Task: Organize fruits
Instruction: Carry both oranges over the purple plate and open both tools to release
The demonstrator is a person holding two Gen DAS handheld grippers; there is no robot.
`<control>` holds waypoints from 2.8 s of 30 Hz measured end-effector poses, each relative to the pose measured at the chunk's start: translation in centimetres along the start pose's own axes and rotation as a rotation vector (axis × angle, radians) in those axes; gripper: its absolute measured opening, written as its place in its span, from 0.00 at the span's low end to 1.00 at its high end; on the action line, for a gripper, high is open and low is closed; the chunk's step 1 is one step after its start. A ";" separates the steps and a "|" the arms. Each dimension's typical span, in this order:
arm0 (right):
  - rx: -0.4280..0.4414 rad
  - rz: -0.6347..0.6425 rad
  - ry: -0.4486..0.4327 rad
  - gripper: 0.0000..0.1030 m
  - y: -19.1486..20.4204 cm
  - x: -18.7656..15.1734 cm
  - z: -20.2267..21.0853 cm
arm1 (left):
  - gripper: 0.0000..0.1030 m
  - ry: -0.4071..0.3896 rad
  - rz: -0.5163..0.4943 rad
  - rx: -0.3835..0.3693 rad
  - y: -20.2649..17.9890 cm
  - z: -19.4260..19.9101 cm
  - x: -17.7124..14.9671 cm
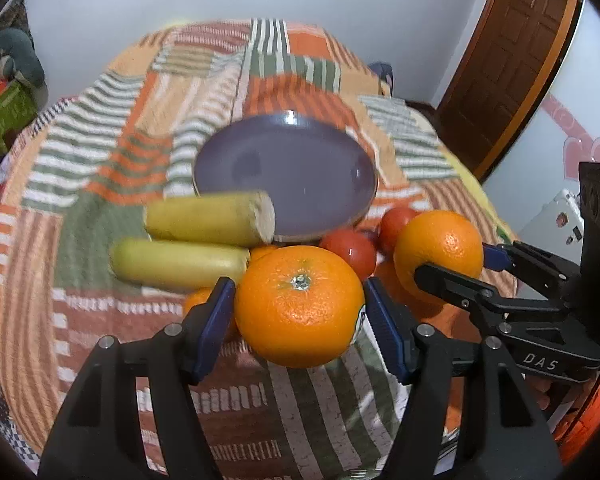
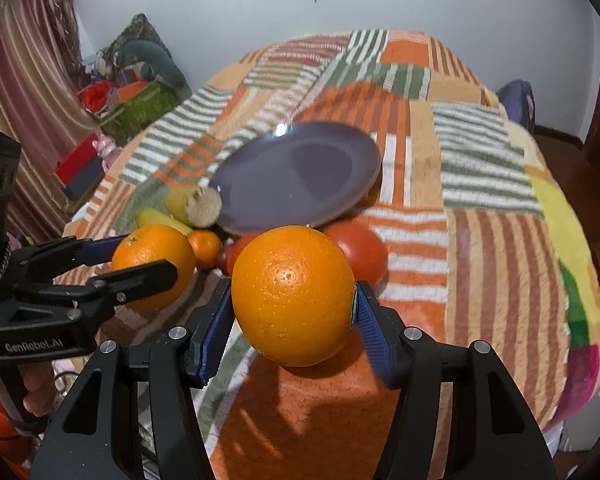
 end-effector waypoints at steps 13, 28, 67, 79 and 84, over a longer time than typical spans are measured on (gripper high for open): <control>-0.025 0.095 -0.153 0.54 1.7 5.3 2.6 | 0.63 -0.169 0.034 0.032 1.2 4.1 4.8; -0.049 0.169 -0.244 0.54 1.6 10.5 2.5 | 0.63 -0.262 0.065 0.086 3.4 4.0 10.3; -0.062 0.184 0.099 0.54 -5.1 12.6 -11.4 | 0.63 0.107 -0.046 0.083 3.6 -14.7 13.7; -0.047 0.178 0.133 0.55 -5.5 12.7 -12.4 | 0.64 0.141 -0.033 0.087 3.8 -15.7 13.7; -0.075 0.199 0.126 0.58 -5.2 12.7 -11.8 | 0.69 0.117 -0.027 0.098 3.8 -14.8 13.8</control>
Point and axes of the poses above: each gripper's, at about its wrist camera, not at the fingertips, and z roughly against the way its jaws point, y to its left, x to its top, the point moved 4 cm from there along -z, roughly the way its jaws point, and after that the axes turned 12 degrees about x, right-handed, at the moved point
